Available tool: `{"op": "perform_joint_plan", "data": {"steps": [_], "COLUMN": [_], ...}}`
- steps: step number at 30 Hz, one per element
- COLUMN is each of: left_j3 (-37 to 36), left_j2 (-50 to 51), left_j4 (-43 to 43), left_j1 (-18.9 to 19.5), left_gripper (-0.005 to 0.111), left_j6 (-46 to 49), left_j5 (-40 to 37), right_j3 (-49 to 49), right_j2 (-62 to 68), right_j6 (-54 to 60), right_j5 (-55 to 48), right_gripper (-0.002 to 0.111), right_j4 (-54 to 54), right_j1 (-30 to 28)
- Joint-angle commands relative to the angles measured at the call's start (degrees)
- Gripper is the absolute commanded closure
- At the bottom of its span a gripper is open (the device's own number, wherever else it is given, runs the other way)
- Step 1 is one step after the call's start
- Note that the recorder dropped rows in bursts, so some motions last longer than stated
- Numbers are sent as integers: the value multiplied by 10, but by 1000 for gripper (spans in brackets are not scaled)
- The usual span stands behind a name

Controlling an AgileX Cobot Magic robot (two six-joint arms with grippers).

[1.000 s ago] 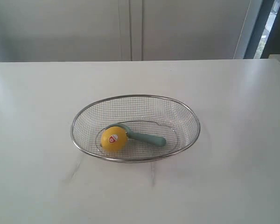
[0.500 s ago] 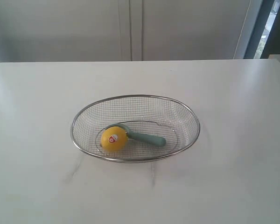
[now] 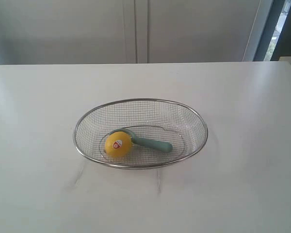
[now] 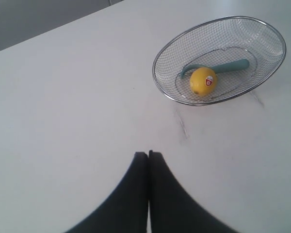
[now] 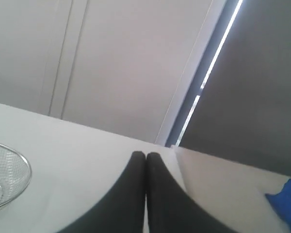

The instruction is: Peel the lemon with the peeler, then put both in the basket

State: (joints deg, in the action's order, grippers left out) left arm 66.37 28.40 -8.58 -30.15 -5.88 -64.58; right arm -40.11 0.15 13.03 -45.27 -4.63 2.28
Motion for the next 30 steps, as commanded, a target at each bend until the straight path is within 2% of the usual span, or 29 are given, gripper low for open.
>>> {"op": "perform_joint_plan", "data": {"steps": [1, 2, 8, 12, 20, 30], "left_j3": [-3, -3, -3, -3, -3, -3], "left_j2": [-4, -4, -4, -4, -4, -4], "left_j4": [1, 1, 1, 1, 1, 1], "left_j1": [-3, -3, -3, -3, -3, -3], "left_gripper": [107, 107, 107, 107, 107, 107], "left_j6": [-3, -3, -3, -3, -3, -3], "left_j5": [0, 0, 0, 0, 0, 0], "right_j3": [34, 43, 63, 68, 167, 280], "right_j2": [-2, -2, -2, -2, -2, -2], "right_j6": [-106, -148, -209, -237, -234, -234], "right_j5": [8, 13, 82, 85, 135, 287], "right_gripper": [108, 108, 108, 108, 108, 108], "right_j4": [7, 7, 13, 36, 28, 25], "right_j1": [-6, -6, -6, -6, -6, -6]}}
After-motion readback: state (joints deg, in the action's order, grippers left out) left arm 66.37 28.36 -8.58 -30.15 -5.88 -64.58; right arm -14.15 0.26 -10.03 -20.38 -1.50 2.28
